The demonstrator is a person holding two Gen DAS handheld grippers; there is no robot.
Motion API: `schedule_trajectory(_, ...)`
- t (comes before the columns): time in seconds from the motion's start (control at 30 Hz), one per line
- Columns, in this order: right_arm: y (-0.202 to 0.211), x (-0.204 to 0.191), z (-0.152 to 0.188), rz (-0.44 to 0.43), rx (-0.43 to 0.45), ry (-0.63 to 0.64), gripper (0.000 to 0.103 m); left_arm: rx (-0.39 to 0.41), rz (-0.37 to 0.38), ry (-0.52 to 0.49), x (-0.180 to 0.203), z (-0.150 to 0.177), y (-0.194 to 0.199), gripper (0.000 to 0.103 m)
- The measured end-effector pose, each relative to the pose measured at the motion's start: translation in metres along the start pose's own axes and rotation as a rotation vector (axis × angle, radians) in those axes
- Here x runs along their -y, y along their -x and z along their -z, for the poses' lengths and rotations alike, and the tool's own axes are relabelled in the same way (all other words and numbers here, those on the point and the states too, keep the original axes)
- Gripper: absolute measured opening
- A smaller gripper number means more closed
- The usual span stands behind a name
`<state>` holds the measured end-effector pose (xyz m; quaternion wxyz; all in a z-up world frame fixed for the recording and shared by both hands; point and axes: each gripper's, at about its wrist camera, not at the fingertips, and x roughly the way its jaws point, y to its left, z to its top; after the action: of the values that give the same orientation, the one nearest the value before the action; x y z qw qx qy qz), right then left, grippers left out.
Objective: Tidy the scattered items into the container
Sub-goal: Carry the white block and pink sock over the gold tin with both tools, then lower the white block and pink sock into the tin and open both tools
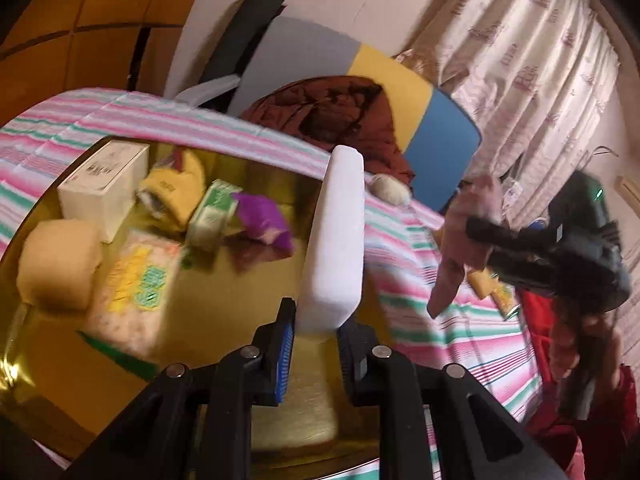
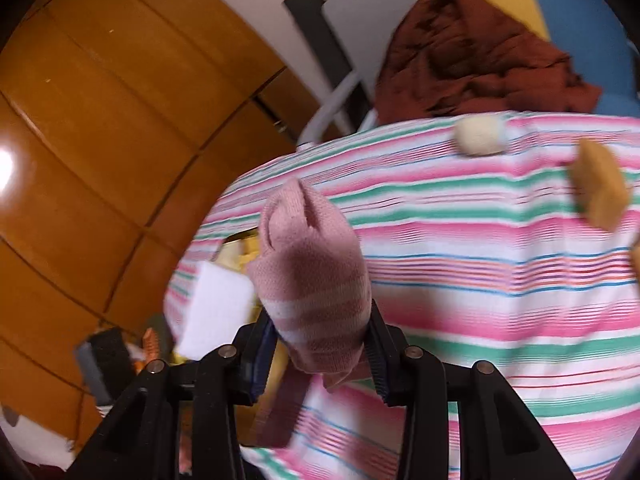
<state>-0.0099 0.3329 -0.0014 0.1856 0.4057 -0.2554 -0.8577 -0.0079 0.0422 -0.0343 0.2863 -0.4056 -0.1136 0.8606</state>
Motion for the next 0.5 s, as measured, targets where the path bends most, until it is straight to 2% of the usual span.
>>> schedule_trajectory(0.23,-0.062,-0.049,-0.009,-0.007,-0.067,0.049,0.041,-0.082,-0.066,0.054,-0.032,0.005,-0.008,0.020)
schedule_trajectory(0.33,-0.081,-0.056,-0.016,0.035,-0.084,0.059,0.041,-0.111,-0.068,0.067,-0.040,0.006,-0.011,0.020)
schedule_trajectory(0.5,-0.114,-0.056,-0.024,0.121,-0.111,0.067,0.041,-0.123,-0.096,0.034,-0.039,0.004,-0.015,0.021)
